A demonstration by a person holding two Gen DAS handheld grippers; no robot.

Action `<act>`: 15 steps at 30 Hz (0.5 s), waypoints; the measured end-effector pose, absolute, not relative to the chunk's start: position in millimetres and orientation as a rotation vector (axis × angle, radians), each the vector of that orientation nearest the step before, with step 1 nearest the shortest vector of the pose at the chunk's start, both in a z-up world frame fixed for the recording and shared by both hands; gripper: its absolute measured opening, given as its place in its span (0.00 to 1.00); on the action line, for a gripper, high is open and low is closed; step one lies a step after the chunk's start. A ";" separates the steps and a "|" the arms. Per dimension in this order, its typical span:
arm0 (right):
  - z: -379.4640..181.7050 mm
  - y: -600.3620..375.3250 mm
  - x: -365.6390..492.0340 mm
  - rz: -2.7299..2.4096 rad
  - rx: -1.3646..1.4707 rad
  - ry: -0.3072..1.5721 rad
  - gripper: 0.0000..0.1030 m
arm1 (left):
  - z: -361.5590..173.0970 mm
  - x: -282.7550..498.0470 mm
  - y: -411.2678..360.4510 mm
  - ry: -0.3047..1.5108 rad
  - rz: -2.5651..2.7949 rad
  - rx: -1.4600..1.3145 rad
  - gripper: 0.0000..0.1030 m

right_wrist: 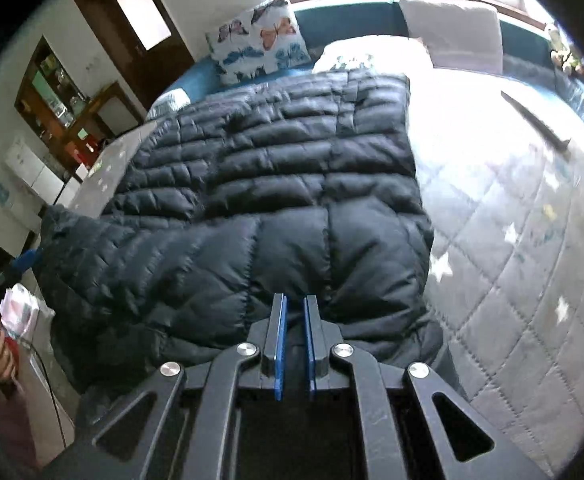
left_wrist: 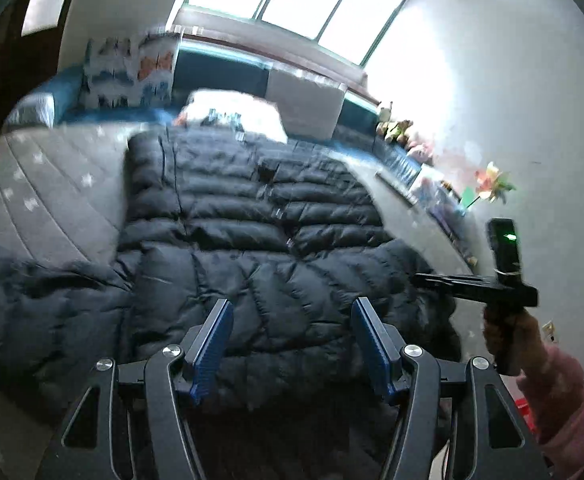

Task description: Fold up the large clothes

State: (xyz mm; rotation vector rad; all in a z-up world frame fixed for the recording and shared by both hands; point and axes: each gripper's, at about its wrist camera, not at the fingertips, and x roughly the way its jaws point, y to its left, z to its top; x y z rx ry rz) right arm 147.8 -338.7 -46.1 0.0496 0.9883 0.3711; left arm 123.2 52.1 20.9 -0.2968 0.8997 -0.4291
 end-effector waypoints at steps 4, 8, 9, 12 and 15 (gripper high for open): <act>-59.7 -337.0 143.6 0.358 -0.009 0.997 0.09 | -20.0 147.5 50.7 0.991 -0.375 -0.331 0.63; -75.1 -342.9 151.5 0.353 -0.032 1.000 0.09 | -55.4 155.5 58.3 1.041 -0.354 -0.389 0.54; -79.3 -342.4 153.0 0.353 -0.022 1.005 0.09 | -59.7 156.2 57.1 1.041 -0.348 -0.375 0.53; -75.9 -340.2 150.6 0.336 -0.052 1.005 0.09 | -68.3 154.9 58.6 1.036 -0.354 -0.350 0.53; -56.6 -330.3 144.0 0.290 -0.112 0.998 0.09 | -70.0 154.6 57.8 1.034 -0.348 -0.332 0.53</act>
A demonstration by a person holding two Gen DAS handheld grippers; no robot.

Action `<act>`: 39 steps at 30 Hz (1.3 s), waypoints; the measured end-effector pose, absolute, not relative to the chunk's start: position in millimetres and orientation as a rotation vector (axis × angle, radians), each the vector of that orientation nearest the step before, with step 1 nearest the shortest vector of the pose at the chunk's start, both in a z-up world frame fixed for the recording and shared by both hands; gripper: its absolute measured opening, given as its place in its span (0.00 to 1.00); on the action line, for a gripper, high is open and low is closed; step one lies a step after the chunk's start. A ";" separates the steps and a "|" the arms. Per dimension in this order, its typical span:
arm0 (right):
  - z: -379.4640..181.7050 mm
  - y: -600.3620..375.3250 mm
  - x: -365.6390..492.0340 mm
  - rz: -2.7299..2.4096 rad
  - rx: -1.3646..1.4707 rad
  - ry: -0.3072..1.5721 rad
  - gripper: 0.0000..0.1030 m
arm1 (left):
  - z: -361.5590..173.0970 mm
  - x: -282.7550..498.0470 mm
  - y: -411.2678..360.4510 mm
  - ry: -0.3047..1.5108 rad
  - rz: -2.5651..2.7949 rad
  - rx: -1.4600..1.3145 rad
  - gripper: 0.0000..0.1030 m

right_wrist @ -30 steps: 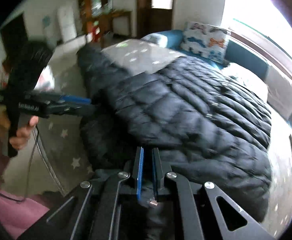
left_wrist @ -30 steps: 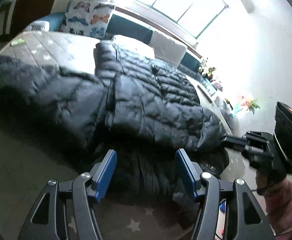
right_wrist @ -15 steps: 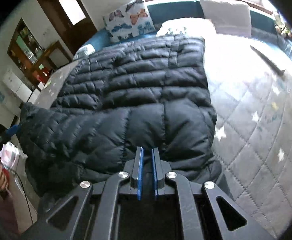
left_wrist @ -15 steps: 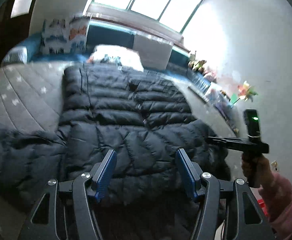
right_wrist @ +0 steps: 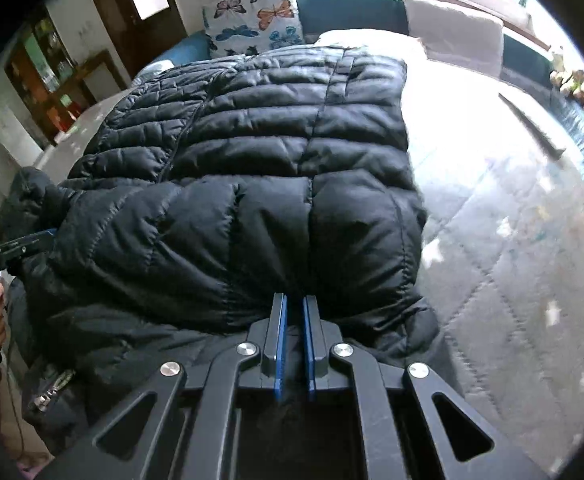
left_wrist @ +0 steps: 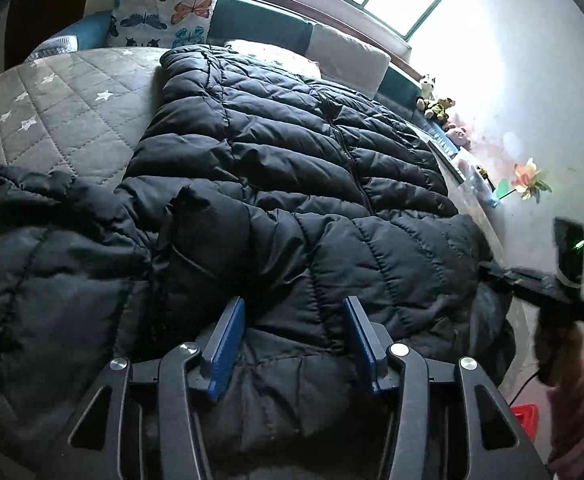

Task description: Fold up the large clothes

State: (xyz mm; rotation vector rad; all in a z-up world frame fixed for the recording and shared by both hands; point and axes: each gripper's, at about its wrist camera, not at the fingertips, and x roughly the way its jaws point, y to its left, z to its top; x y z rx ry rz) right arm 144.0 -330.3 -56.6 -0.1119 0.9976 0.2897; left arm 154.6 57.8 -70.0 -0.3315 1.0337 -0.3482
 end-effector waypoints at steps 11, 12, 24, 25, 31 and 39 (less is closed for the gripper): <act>-78.7 -295.5 158.0 0.335 -0.121 1.048 0.10 | -62.2 150.6 59.1 1.029 -0.351 -0.352 0.53; -77.0 -295.2 157.2 0.330 -0.124 1.048 0.10 | -57.7 147.8 61.8 1.029 -0.353 -0.355 0.53; -46.0 -225.0 129.1 0.544 -0.174 1.015 0.10 | 10.1 83.2 181.0 0.798 -0.112 -0.470 0.69; -55.3 -214.5 131.0 0.548 -0.209 1.037 0.10 | 9.6 79.7 200.1 0.789 -0.054 -0.497 0.74; -74.7 -187.9 132.5 0.512 -0.345 1.061 0.10 | -17.8 72.9 294.4 0.805 0.225 -0.664 0.77; -77.2 -174.0 133.9 0.569 -0.315 1.091 0.10 | -71.9 77.1 381.4 0.776 0.329 -0.989 0.77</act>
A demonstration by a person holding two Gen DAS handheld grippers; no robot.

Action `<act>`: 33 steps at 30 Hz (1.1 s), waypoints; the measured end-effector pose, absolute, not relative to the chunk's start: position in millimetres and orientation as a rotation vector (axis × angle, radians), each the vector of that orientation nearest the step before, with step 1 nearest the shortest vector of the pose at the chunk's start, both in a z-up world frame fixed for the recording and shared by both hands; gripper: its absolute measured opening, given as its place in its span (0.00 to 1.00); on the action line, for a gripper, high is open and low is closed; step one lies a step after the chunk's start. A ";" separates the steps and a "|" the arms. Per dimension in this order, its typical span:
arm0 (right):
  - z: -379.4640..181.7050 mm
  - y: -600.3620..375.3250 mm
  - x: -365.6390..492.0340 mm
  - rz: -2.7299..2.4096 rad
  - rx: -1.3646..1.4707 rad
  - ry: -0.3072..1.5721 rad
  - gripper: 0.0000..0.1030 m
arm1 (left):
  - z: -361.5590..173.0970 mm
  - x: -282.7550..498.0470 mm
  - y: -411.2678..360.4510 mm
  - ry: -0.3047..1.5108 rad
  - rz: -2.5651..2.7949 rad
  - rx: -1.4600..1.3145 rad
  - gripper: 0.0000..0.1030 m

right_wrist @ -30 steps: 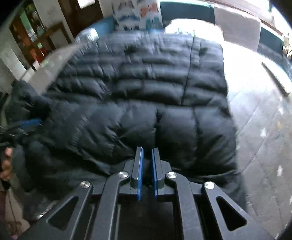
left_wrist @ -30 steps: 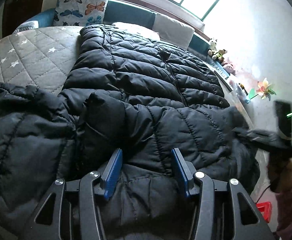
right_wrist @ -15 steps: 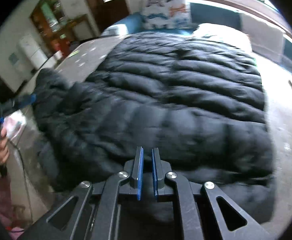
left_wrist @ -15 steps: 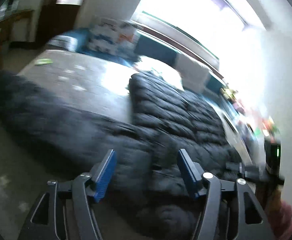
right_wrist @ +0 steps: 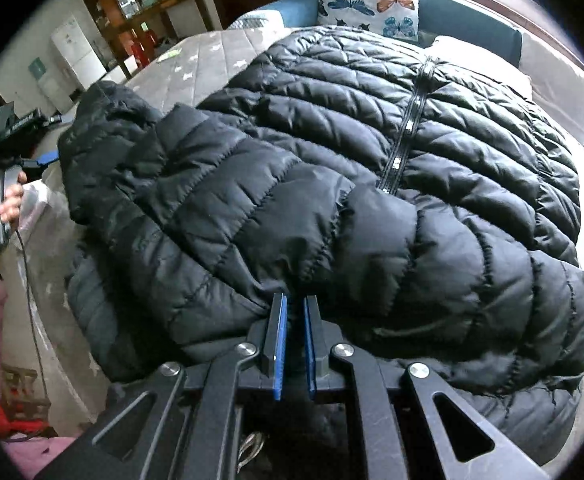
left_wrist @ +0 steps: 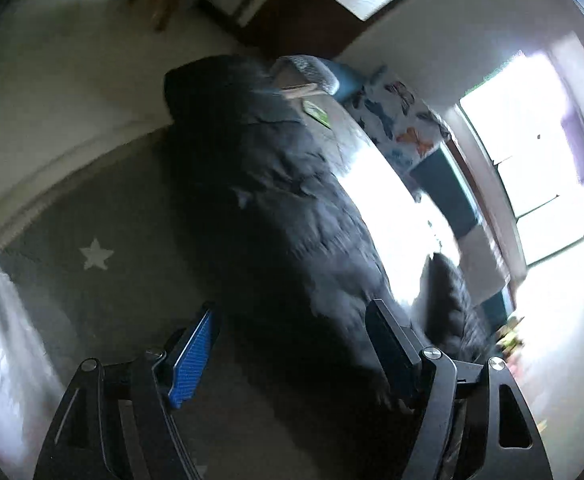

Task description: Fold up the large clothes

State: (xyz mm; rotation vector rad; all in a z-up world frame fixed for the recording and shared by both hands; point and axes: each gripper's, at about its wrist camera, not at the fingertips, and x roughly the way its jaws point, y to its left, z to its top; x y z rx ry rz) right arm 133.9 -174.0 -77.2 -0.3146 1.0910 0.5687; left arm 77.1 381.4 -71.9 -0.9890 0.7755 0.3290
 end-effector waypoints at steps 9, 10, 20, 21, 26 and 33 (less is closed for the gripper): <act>-72.7 -160.1 135.5 0.622 -0.307 1.093 0.10 | -104.3 104.6 417.3 0.724 0.313 -1.127 0.75; -75.2 -158.8 136.7 0.619 -0.310 1.098 0.10 | -107.5 107.8 420.2 0.717 0.312 -1.138 0.67; -77.7 -162.2 138.4 0.634 -0.277 1.128 0.15 | -53.8 128.9 429.0 0.590 0.274 -1.016 0.14; -76.7 -161.7 138.4 0.635 -0.273 1.128 0.18 | -34.6 132.4 422.4 0.567 0.266 -0.970 0.14; -70.8 -163.7 133.4 0.653 -0.273 1.099 0.42 | 42.2 143.2 374.0 0.490 0.197 -0.810 0.14; -51.0 -187.1 124.3 0.626 -0.243 1.033 0.44 | 127.0 152.4 264.9 0.402 0.051 -0.594 0.14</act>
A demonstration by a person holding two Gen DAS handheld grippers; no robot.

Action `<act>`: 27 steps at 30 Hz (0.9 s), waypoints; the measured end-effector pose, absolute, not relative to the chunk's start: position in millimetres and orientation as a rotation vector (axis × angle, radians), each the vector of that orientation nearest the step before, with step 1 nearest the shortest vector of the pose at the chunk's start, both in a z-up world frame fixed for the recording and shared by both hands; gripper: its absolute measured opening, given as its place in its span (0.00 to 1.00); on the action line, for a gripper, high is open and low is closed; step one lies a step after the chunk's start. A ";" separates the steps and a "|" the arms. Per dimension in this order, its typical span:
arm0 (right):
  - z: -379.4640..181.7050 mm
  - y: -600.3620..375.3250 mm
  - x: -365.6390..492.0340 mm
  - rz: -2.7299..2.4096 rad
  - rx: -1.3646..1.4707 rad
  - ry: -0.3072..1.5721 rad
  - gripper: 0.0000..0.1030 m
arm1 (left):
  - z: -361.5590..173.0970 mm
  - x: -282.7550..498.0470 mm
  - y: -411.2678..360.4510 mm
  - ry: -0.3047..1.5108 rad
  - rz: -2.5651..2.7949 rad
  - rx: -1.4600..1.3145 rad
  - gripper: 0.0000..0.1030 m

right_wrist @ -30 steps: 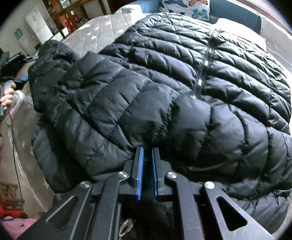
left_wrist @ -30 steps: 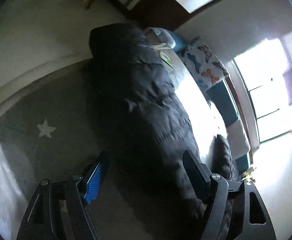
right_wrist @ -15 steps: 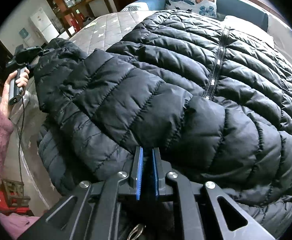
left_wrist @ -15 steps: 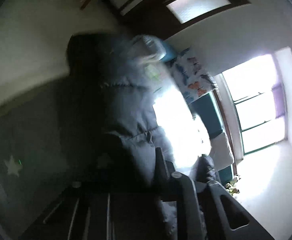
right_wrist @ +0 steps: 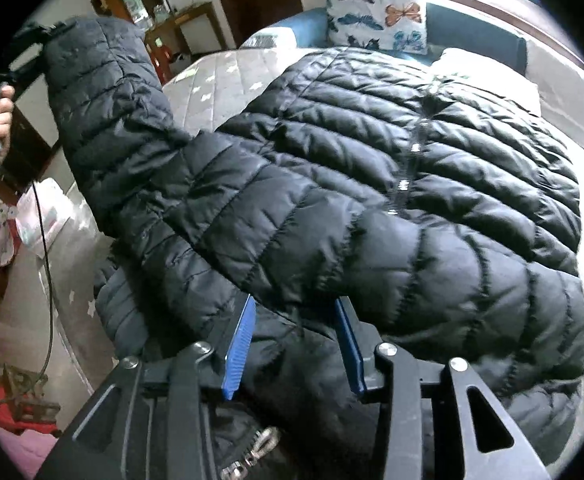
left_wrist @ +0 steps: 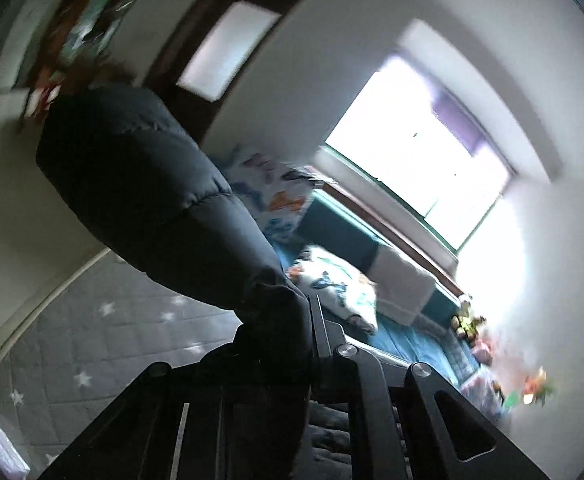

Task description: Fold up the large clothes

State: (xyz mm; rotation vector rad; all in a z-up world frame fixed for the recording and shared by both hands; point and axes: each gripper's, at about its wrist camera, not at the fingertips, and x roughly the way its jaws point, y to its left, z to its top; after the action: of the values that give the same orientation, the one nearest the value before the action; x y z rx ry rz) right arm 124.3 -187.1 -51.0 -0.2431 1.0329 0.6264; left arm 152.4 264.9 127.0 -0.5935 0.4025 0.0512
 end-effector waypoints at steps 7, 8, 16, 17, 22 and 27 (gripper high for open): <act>-42.2 -226.1 113.9 0.587 -0.193 1.000 0.44 | 158.5 159.5 146.0 0.400 -0.101 -0.410 0.14; -42.0 -231.7 112.4 0.584 -0.186 0.999 0.44 | 159.8 155.5 130.8 0.405 -0.122 -0.387 0.14; -39.4 -281.9 108.1 0.540 -0.071 0.978 0.44 | 125.5 144.4 -28.3 0.530 -0.315 -0.203 0.14; -38.9 -285.8 107.9 0.535 -0.061 0.976 0.44 | 118.3 138.0 -50.6 0.548 -0.332 -0.187 0.14; -39.0 -317.0 102.3 0.496 0.012 0.962 0.44 | 55.5 137.1 -135.6 0.694 -0.432 -0.150 0.14; -45.7 -339.0 98.3 0.470 0.071 0.979 0.44 | -24.2 140.5 -202.7 0.903 -0.456 -0.015 0.15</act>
State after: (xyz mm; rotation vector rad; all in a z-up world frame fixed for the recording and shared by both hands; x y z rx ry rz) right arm 98.3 -339.0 -45.7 0.0706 0.9791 0.4705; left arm 140.5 -202.7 -24.2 -0.0147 0.9032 -0.4558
